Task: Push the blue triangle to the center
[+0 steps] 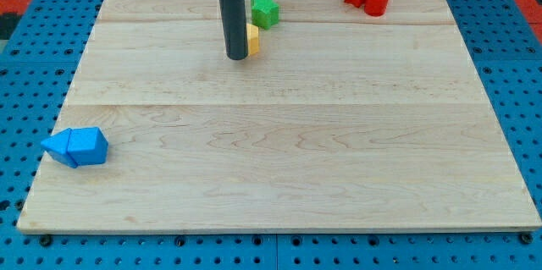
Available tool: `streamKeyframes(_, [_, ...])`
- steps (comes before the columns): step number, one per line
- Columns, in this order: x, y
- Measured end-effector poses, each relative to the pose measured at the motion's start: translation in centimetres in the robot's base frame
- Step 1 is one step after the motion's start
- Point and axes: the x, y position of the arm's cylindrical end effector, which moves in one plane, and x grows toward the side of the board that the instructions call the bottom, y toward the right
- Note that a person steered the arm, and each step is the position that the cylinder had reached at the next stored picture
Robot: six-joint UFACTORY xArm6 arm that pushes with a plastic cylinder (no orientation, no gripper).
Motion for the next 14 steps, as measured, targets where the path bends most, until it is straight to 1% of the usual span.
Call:
streamKeyframes(1, [-1.8,0.0])
streamKeyframes(2, [-0.8,1.0])
streamKeyframes(3, [10.8,1.4])
streamKeyframes(4, [20.3,-6.4])
streamKeyframes(5, [25.6,-18.1])
streamKeyframes(6, [26.0,-25.0])
streamKeyframes(7, [25.2,-25.2])
streamKeyframes(8, [23.0,-25.2])
streamKeyframes(9, [19.2,-24.2])
streamKeyframes(10, [16.3,-18.7])
streamKeyframes(11, [15.8,-12.1])
streamKeyframes(12, [15.8,-9.0])
streamKeyframes(13, [11.9,-11.9])
streamKeyframes(14, [12.7,-13.3])
